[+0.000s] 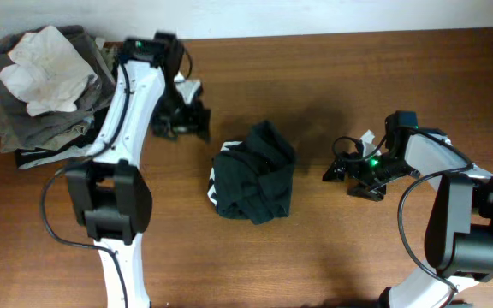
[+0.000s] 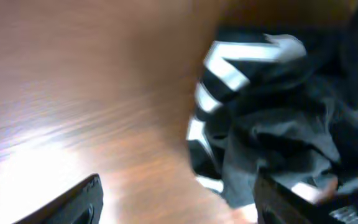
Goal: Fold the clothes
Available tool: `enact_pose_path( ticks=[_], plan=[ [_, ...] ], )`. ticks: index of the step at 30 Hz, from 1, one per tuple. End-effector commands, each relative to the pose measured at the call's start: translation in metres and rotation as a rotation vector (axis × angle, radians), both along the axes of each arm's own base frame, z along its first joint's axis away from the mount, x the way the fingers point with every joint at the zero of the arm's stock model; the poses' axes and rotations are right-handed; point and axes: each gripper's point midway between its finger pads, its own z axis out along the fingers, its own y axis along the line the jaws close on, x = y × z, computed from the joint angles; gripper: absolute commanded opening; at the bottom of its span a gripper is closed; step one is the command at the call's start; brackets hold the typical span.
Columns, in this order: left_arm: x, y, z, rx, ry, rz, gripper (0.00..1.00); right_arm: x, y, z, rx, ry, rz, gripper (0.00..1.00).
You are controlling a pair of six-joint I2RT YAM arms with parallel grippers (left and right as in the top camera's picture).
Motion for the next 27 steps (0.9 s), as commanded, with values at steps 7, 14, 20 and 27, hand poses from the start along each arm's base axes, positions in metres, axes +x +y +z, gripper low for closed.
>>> enact_pose_path(
  ticks=[7,14,20,27],
  plan=[
    [-0.053,-0.061,-0.023,-0.504,0.096,-0.281,0.77,-0.004,-0.006,-0.007,-0.037,-0.003,0.039,0.92],
    [-0.051,-0.062,-0.024,-0.507,0.083,-0.292,0.77,-0.003,-0.006,-0.007,-0.038,-0.006,0.039,0.92],
    [-0.058,-0.086,-0.023,-0.524,0.072,-0.352,0.44,-0.003,-0.006,-0.007,-0.038,-0.006,0.039,0.92],
    [-0.086,-0.127,-0.003,-0.592,0.099,-0.433,0.01,-0.003,-0.006,-0.007,-0.038,-0.007,0.039,0.92]
  ],
)
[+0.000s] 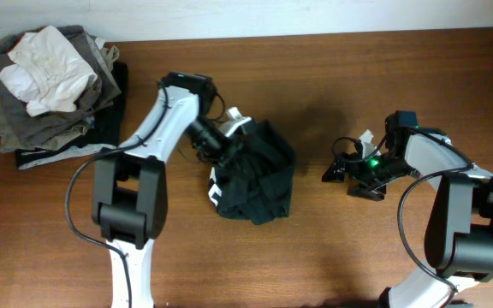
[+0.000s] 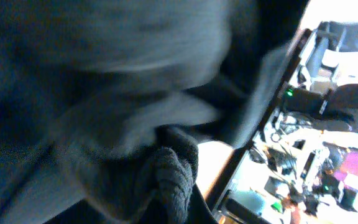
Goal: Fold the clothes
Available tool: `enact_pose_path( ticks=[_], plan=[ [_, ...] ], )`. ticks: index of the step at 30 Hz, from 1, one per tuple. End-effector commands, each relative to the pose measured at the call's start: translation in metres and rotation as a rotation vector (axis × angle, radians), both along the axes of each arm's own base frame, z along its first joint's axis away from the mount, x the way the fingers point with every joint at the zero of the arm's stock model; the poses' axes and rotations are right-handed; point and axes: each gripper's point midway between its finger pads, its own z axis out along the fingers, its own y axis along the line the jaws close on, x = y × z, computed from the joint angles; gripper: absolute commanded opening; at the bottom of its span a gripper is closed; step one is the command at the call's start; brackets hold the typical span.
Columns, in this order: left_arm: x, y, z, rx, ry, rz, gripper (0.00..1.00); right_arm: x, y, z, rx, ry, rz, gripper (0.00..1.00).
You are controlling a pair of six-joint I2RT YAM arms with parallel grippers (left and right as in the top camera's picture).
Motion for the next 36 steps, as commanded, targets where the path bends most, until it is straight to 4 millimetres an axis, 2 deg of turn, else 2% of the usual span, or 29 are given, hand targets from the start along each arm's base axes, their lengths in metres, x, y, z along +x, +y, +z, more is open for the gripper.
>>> enact_pose_path(
  ticks=[1,7,13,18,21,23,26,28,29,30,33,36],
  plan=[
    [-0.014,-0.027,0.026,-0.095,-0.022,-0.043,0.0,-0.003,-0.007,-0.008,-0.042,0.007,0.014,0.92],
    [-0.044,-0.058,0.061,-0.142,-0.106,-0.151,0.01,0.0,-0.007,-0.008,-0.044,-0.006,0.013,0.92],
    [-0.078,-0.092,0.061,-0.154,-0.124,-0.279,0.03,0.002,-0.008,-0.009,-0.046,-0.013,0.01,0.92],
    [-0.097,-0.103,0.052,-0.105,-0.159,-0.366,0.26,0.002,-0.008,-0.009,-0.046,-0.013,0.01,0.92],
    [-0.095,-0.105,0.053,-0.118,-0.168,-0.364,0.32,0.003,-0.008,-0.008,-0.046,-0.017,0.008,0.92],
    [-0.093,-0.11,0.059,-0.152,-0.172,-0.355,0.46,0.005,-0.009,-0.008,-0.048,-0.022,0.009,0.92],
    [-0.083,-0.113,0.076,-0.187,-0.213,-0.341,0.68,0.013,-0.01,-0.001,-0.051,-0.044,0.008,0.92],
    [-0.072,-0.112,0.095,-0.209,-0.269,-0.326,0.72,0.022,-0.012,0.01,-0.053,-0.059,0.009,0.92],
    [-0.059,-0.108,0.114,-0.219,-0.326,-0.295,0.73,0.031,-0.015,0.025,-0.07,-0.068,0.012,0.92],
    [-0.049,-0.101,0.122,-0.191,-0.347,-0.247,0.73,0.036,-0.021,0.034,-0.101,-0.069,0.013,0.91],
    [-0.008,-0.061,0.142,-0.064,-0.404,-0.033,0.73,0.049,-0.038,0.065,-0.203,-0.074,0.018,0.87],
    [0.039,0.003,0.15,0.065,-0.407,0.253,0.74,0.071,-0.038,0.111,-0.227,-0.148,0.028,0.86]
  ],
)
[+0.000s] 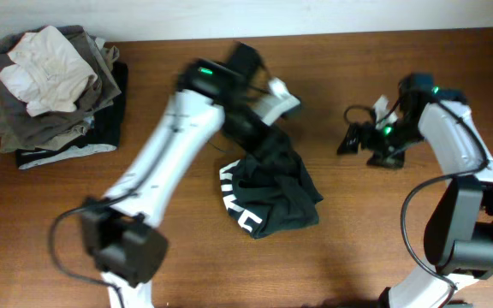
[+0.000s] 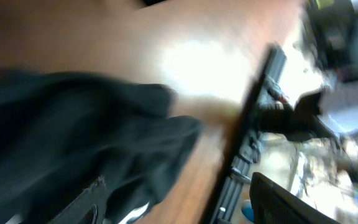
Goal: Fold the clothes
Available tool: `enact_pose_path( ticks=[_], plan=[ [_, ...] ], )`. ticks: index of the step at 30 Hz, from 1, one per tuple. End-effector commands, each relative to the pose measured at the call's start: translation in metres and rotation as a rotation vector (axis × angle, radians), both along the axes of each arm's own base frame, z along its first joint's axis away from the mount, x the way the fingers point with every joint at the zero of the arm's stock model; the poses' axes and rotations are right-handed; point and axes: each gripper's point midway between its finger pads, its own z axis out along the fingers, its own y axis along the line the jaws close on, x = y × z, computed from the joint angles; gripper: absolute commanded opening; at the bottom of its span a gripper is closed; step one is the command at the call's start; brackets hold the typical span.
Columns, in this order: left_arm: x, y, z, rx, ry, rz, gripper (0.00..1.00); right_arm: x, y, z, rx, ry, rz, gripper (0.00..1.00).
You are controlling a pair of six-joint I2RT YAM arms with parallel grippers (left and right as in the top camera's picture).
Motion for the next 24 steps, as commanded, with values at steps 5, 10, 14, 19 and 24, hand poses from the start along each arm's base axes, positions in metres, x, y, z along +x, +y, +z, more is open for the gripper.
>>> enact_pose_path(
  ticks=[5,10,14,19,24],
  plan=[
    [0.091,0.173,0.0,0.226,0.051,0.706,0.92,0.044,0.045,0.09,-0.084,-0.237,0.179,0.89],
    [0.091,0.225,-0.041,0.305,0.166,0.814,0.99,0.036,0.136,0.08,-0.28,-0.325,0.461,0.93],
    [0.079,0.23,-0.078,0.346,0.232,0.813,0.99,0.019,0.168,0.063,-0.511,-0.322,0.553,0.98],
    [0.069,0.23,-0.108,0.365,0.275,0.806,0.99,-0.001,0.206,0.056,-0.489,-0.318,0.563,0.99],
    [0.066,0.229,-0.113,0.37,0.285,0.802,0.99,-0.001,0.218,0.032,-0.448,-0.268,0.586,0.95]
  ],
)
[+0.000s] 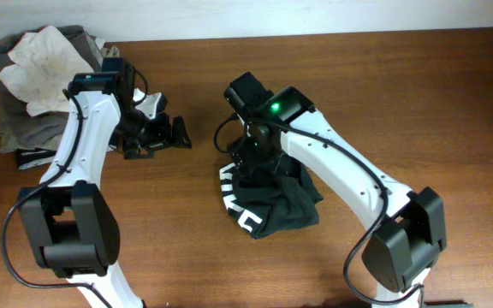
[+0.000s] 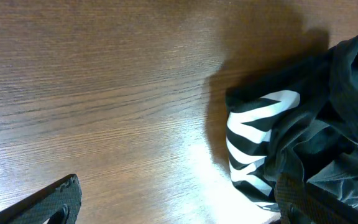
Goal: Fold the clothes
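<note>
A dark garment with white lettering lies bunched at the table's middle. In the left wrist view its white-striped edge fills the right side. My left gripper hangs open over bare wood, just left of the garment and holding nothing. My right arm reaches across from the right, and my right gripper is down on the garment's upper edge. Its jaws are hidden under the wrist, so whether they hold cloth cannot be told.
A stack of grey, white and dark clothes sits at the back left corner, close behind my left arm. The wooden table runs to a white wall along the far edge.
My left gripper has left the garment's top and now hangs open over wood to its left. My right arm has come from the table's right side onto the garment's upper edge.
At first my left gripper was open to the left of the bunched garment, with my right arm idle at the right. Then the left was in the garment's folds. Later the garment lay further right, lettering showing. Now the arms have changed places at it.
</note>
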Available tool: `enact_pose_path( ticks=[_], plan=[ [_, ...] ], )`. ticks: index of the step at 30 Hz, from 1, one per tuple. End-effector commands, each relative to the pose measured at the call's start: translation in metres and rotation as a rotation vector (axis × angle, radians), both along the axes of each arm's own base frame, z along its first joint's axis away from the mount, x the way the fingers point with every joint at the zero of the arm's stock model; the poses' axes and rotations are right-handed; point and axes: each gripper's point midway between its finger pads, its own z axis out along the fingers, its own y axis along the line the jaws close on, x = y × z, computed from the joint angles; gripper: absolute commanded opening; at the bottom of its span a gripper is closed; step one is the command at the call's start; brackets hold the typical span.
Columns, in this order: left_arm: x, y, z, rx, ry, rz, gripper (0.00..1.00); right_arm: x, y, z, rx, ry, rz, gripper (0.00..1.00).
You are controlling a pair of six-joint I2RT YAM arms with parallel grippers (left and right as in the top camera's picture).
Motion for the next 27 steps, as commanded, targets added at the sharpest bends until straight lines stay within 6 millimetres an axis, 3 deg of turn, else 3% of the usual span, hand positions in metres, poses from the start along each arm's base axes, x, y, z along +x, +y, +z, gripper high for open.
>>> enact_pose_path(
  ticks=[1,3,6,10,15,18,23,27],
  plan=[
    [0.0,0.001,-0.005,0.007,0.012,0.008,0.99,0.003,0.006,-0.021,-0.004,0.047,-0.026,0.93],
    [0.001,0.001,-0.005,0.007,0.007,0.008,0.99,0.003,0.008,-0.032,-0.007,0.068,-0.025,0.87],
    [0.002,0.001,-0.005,0.007,0.002,0.007,0.99,0.008,0.012,-0.045,-0.01,0.073,-0.026,0.69],
    [0.002,0.001,-0.005,0.007,0.0,0.004,0.99,0.017,0.017,-0.045,0.013,0.042,-0.043,0.47],
    [0.003,0.001,-0.005,0.007,-0.003,0.004,0.99,0.02,0.018,-0.048,0.015,0.037,-0.045,0.29],
    [0.003,0.001,-0.005,0.007,-0.004,0.004,0.99,0.027,0.012,-0.048,-0.001,0.015,-0.065,0.04],
    [0.004,0.001,-0.005,0.007,-0.005,0.004,0.99,0.052,-0.014,-0.031,0.02,-0.016,-0.16,0.04],
    [0.004,-0.001,-0.005,0.007,-0.008,0.0,0.99,0.084,-0.044,0.012,0.061,-0.077,-0.207,0.04]
  ],
)
